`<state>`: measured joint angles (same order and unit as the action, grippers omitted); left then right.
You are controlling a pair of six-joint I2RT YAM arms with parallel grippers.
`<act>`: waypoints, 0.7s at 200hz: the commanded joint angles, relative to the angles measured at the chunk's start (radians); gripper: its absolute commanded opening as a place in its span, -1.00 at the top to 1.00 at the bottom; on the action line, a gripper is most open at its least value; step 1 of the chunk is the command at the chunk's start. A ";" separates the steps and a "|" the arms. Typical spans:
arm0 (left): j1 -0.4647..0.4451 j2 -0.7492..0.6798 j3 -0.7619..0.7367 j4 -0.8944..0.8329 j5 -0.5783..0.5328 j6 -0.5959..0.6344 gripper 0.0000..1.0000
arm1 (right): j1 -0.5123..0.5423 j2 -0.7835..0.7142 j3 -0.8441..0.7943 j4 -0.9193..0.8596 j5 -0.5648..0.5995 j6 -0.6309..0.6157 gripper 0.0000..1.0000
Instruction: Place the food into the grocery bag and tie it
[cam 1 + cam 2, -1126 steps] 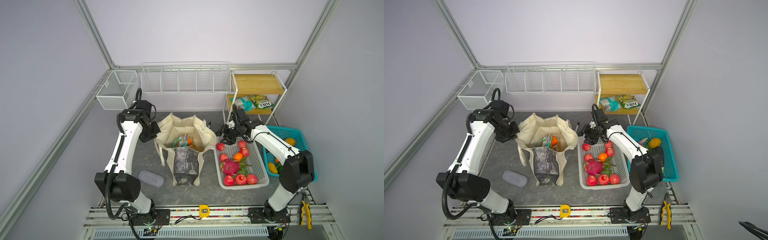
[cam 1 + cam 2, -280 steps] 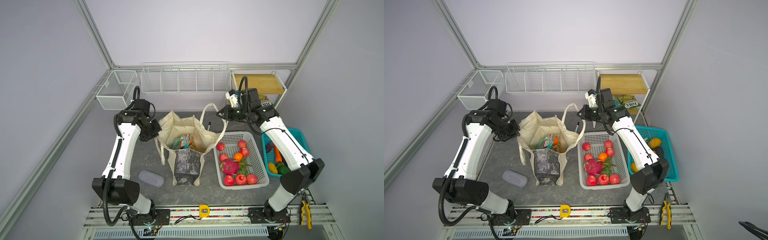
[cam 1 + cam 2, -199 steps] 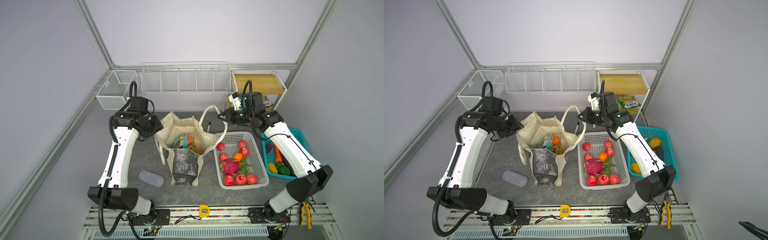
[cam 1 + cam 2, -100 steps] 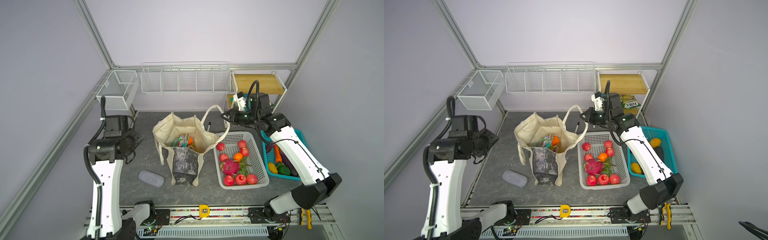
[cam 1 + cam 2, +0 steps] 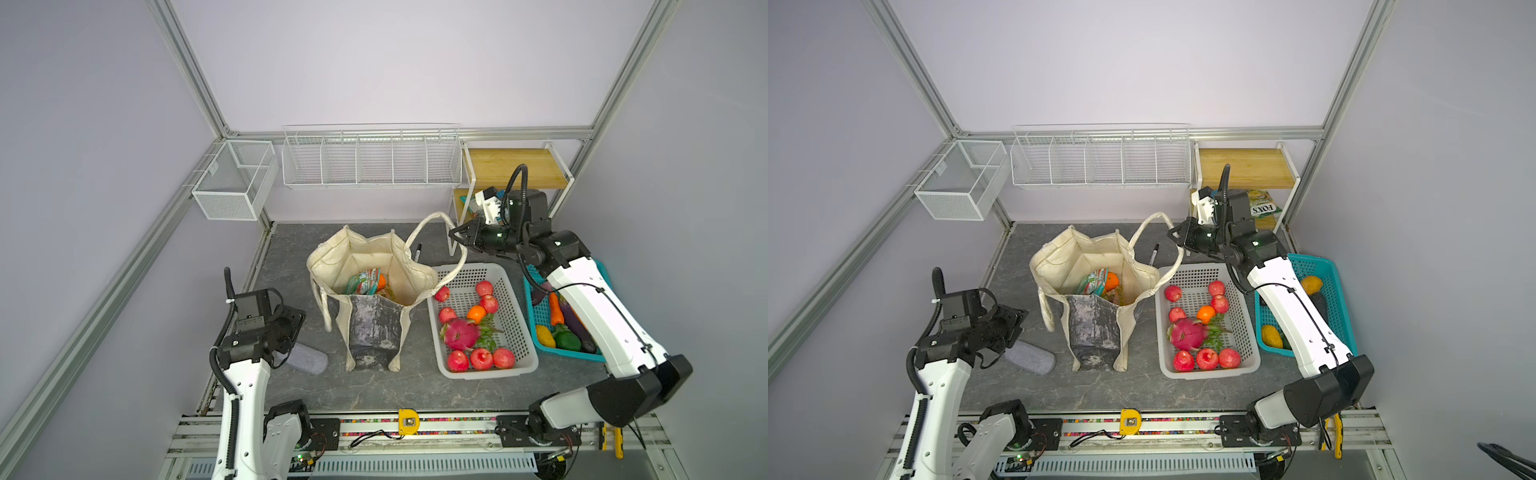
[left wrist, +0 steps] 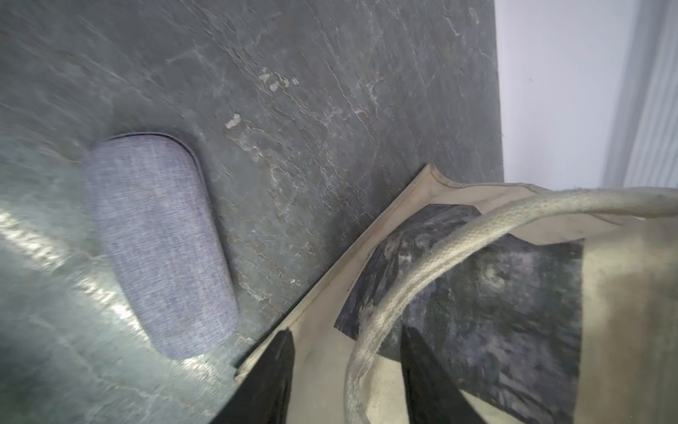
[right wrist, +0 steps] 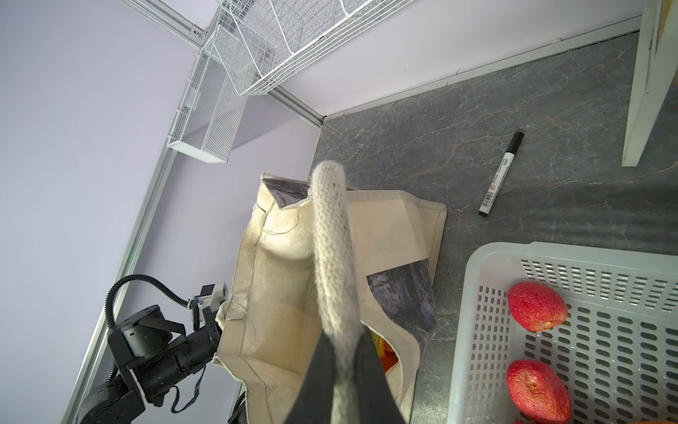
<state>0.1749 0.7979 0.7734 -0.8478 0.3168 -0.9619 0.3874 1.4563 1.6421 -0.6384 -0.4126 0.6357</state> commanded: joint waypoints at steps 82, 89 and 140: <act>-0.064 0.103 -0.069 0.245 0.210 0.054 -0.02 | -0.026 -0.056 -0.033 0.040 -0.027 0.004 0.85; -0.080 0.121 -0.058 0.242 0.211 0.064 -0.01 | -0.026 -0.054 -0.034 0.040 -0.026 0.003 0.85; -0.101 0.180 -0.046 0.184 0.180 0.111 0.02 | -0.027 -0.051 -0.039 0.044 -0.025 0.008 0.85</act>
<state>0.0772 0.9707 0.6930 -0.6415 0.5049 -0.8925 0.3683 1.4342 1.6100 -0.6304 -0.4202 0.6361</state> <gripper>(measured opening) 0.490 0.098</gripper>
